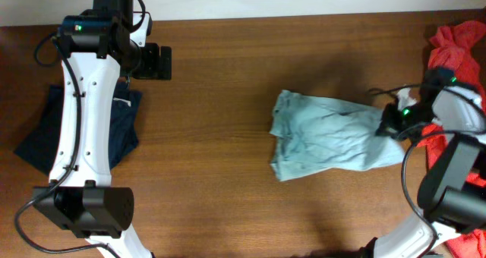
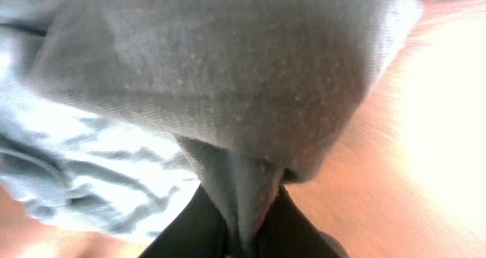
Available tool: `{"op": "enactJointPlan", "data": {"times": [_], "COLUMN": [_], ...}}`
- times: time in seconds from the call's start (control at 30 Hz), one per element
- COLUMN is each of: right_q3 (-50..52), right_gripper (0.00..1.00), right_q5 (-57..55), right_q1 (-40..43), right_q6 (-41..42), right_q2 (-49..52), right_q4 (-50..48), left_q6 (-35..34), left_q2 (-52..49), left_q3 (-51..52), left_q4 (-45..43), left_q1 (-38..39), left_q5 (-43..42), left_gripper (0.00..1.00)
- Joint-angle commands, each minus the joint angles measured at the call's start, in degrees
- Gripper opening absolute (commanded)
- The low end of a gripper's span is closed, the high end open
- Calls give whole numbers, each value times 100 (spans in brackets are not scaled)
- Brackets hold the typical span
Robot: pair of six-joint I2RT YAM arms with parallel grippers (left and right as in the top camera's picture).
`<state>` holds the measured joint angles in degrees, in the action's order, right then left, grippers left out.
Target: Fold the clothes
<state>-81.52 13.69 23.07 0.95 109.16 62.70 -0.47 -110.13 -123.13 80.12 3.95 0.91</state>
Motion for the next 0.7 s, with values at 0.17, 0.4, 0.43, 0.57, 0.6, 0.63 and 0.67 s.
{"op": "enactJointPlan", "data": {"times": [0.17, 0.4, 0.43, 0.57, 0.6, 0.63, 0.67], "right_q3": [-1165, -1167, -1165, -1165, -1165, -1165, -1165], "right_gripper": [4, 4, 4, 5, 6, 7, 12], "right_q5": [-1246, -1499, -1609, -1893, -1891, -1895, -1888], "right_q1": [-988, -2271, -2446, -3045, -3158, -3257, -3348], "right_q6": [417, 756, 914, 1209, 1209, 1268, 1335], "right_q2": [-350, -289, -258, -37, 37, 120, 214], "right_q4": [857, 835, 787, 557, 505, 470, 435], "left_q6": [-20, -20, -20, -20, -20, -20, -20], "left_q2": [92, 92, 92, 92, 92, 92, 92], "left_q3": [-87, -87, -87, -87, -87, -87, -87], "left_q4": [-7, -7, -9, -9, -9, -7, -9], "left_q1": [-22, -26, -26, -26, -26, -26, -26], "left_q5": [39, 37, 39, 37, 39, 39, 39], "left_gripper": [99, 99, 99, 99, 99, 99, 99]}}
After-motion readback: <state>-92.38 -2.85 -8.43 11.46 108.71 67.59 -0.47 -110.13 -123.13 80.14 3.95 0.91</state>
